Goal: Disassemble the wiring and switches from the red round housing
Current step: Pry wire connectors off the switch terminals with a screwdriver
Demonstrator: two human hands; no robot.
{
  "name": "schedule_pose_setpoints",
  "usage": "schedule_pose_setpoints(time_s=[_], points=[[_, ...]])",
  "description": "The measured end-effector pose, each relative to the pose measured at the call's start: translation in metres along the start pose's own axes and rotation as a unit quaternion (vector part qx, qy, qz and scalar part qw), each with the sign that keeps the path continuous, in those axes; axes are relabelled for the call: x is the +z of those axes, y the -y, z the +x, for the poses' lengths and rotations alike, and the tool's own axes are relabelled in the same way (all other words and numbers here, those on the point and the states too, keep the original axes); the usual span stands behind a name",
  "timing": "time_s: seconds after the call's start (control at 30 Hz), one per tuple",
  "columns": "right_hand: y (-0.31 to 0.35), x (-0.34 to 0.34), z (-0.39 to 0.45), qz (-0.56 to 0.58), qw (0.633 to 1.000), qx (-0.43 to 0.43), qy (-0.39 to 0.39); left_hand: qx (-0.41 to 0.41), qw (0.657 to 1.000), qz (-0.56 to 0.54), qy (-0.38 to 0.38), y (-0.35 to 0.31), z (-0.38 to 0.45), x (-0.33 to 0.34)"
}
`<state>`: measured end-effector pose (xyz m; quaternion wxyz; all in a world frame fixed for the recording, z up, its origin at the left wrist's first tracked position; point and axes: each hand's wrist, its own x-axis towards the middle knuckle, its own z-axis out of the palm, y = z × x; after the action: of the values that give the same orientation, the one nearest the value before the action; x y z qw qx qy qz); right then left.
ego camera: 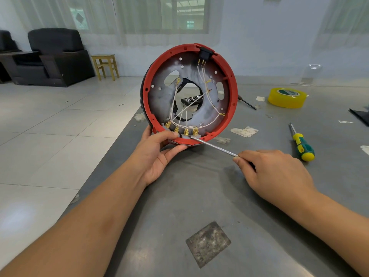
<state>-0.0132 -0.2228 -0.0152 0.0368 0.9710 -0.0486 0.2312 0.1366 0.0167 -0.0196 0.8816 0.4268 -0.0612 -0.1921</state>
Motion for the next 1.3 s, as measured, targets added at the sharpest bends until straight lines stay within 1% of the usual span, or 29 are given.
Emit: schedule_pose_setpoints(time_s=[0.2,0.37,0.8,0.97,1.07,1.17,1.3], points=[[0.004,0.003,-0.001,0.012,1.0,0.014,0.005,0.015,1.0,0.009,-0.013,0.0,-0.001,0.002],[0.003,0.0,-0.002,0.017,1.0,0.018,0.001,0.01,0.999,-0.009,-0.036,0.003,-0.001,0.008],[0.004,0.002,-0.003,0.008,1.0,0.025,0.003,0.013,0.997,-0.04,-0.066,0.009,-0.004,0.015],[0.01,0.002,-0.003,0.044,0.998,0.049,0.005,0.002,0.994,-0.083,-0.067,0.013,-0.007,0.024],[0.013,0.003,0.0,0.048,0.997,0.054,0.006,0.009,0.995,-0.08,-0.065,0.015,-0.008,0.024],[0.01,0.001,0.001,0.032,0.998,0.052,0.004,0.009,0.994,-0.085,-0.067,0.015,-0.007,0.022],[0.001,-0.005,0.0,0.008,0.999,0.031,-0.017,0.017,0.994,-0.088,-0.067,0.014,-0.004,0.018]])
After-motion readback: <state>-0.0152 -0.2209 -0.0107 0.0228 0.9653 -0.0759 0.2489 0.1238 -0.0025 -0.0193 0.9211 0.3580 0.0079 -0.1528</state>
